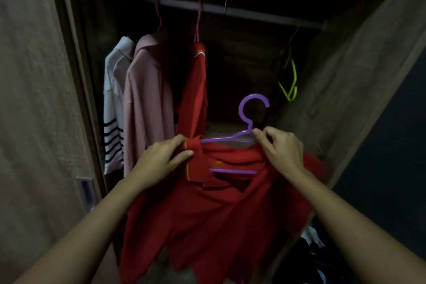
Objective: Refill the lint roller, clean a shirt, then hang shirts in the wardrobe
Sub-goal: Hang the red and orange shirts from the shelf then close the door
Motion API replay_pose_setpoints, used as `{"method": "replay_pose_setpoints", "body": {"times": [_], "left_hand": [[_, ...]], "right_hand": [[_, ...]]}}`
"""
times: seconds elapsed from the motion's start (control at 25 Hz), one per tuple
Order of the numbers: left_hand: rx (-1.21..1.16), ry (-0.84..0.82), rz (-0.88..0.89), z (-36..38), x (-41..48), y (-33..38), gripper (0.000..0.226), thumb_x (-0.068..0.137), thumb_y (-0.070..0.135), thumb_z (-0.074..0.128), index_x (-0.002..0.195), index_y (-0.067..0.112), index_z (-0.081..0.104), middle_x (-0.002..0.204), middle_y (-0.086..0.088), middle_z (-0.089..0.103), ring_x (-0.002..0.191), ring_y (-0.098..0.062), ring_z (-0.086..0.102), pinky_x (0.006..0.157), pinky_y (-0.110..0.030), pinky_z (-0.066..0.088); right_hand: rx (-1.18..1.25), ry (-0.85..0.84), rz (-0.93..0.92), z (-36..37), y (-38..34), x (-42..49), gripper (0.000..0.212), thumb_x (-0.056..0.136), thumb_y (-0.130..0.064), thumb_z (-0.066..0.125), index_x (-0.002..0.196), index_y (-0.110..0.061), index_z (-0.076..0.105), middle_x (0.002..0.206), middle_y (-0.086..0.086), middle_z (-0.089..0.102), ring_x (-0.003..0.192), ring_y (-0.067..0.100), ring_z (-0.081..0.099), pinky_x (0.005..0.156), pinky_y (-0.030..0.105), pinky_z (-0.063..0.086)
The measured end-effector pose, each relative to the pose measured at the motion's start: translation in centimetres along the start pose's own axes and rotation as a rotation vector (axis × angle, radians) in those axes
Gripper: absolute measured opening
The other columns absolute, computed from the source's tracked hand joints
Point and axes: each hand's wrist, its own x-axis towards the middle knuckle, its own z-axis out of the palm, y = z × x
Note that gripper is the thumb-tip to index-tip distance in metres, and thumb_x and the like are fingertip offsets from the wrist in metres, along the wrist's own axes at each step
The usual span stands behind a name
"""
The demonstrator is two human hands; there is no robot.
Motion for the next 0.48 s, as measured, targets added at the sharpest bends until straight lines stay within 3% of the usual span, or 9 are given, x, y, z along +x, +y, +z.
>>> {"method": "replay_pose_setpoints", "body": {"times": [0.12, 0.2, 0.28, 0.36, 0.4, 0.44, 0.48], "left_hand": [[-0.190, 0.114, 0.012, -2.0, 0.3, -1.0, 0.037, 0.078, 0.068, 0.045, 0.091, 0.037, 0.061, 0.081, 0.027, 0.064, 0.075, 0.017, 0.056, 0.068, -0.023, 0.043], [-0.246, 0.204, -0.032, -3.5, 0.6, -1.9, 0.025, 0.078, 0.061, 0.050, 0.087, 0.043, 0.063, 0.081, 0.022, 0.066, 0.072, 0.013, 0.055, 0.070, -0.024, 0.045], [-0.267, 0.253, -0.092, -4.2, 0.8, -2.7, 0.030, 0.077, 0.060, 0.051, 0.091, 0.037, 0.066, 0.081, 0.007, 0.070, 0.075, -0.007, 0.063, 0.074, -0.033, 0.049], [-0.251, 0.242, -0.120, -4.1, 0.7, -2.6, 0.032, 0.077, 0.061, 0.052, 0.092, 0.037, 0.067, 0.083, 0.007, 0.072, 0.078, -0.010, 0.066, 0.076, -0.037, 0.052], [-0.256, 0.241, -0.109, -4.1, 0.6, -2.4, 0.024, 0.077, 0.059, 0.053, 0.091, 0.045, 0.066, 0.085, 0.016, 0.072, 0.078, 0.001, 0.063, 0.078, -0.031, 0.051], [-0.275, 0.230, -0.076, -4.5, 0.6, -1.8, 0.017, 0.077, 0.055, 0.054, 0.091, 0.054, 0.064, 0.087, 0.027, 0.069, 0.080, 0.013, 0.059, 0.080, -0.021, 0.050], [-0.272, 0.210, -0.030, -5.3, 0.5, -1.5, 0.018, 0.078, 0.051, 0.054, 0.091, 0.062, 0.061, 0.088, 0.037, 0.066, 0.082, 0.021, 0.056, 0.080, -0.011, 0.046]], "right_hand": [[0.051, 0.003, 0.009, -1.1, 0.5, 0.7, 0.052, 0.082, -0.067, 0.028, 0.098, -0.024, 0.053, 0.081, -0.009, 0.061, 0.084, 0.022, 0.065, 0.066, 0.029, 0.036], [0.357, -0.201, 0.068, -2.1, 2.1, 1.2, 0.061, 0.078, -0.076, 0.022, 0.102, -0.031, 0.054, 0.092, -0.012, 0.063, 0.092, 0.012, 0.063, 0.077, 0.026, 0.042], [0.557, -0.449, 0.115, -2.2, 3.6, 1.3, 0.060, 0.074, -0.082, 0.026, 0.102, -0.040, 0.058, 0.104, -0.017, 0.062, 0.096, -0.007, 0.058, 0.087, 0.010, 0.040], [0.543, -0.569, 0.080, -1.6, 3.9, 1.1, 0.021, 0.091, -0.051, 0.043, 0.104, -0.041, 0.055, 0.109, -0.011, 0.062, 0.093, -0.018, 0.055, 0.087, 0.007, 0.040], [0.530, -0.548, 0.061, -1.5, 3.9, 1.2, 0.015, 0.095, -0.030, 0.047, 0.103, -0.039, 0.055, 0.108, -0.009, 0.062, 0.091, -0.021, 0.055, 0.086, 0.008, 0.040], [0.544, -0.487, 0.045, -1.5, 3.9, 1.3, 0.024, 0.096, -0.015, 0.048, 0.102, -0.037, 0.056, 0.106, -0.009, 0.062, 0.089, -0.021, 0.055, 0.084, 0.006, 0.041], [0.571, -0.424, 0.036, -1.7, 3.8, 1.3, 0.028, 0.095, -0.008, 0.048, 0.102, -0.033, 0.057, 0.103, -0.010, 0.062, 0.088, -0.022, 0.055, 0.083, 0.004, 0.040]]}}
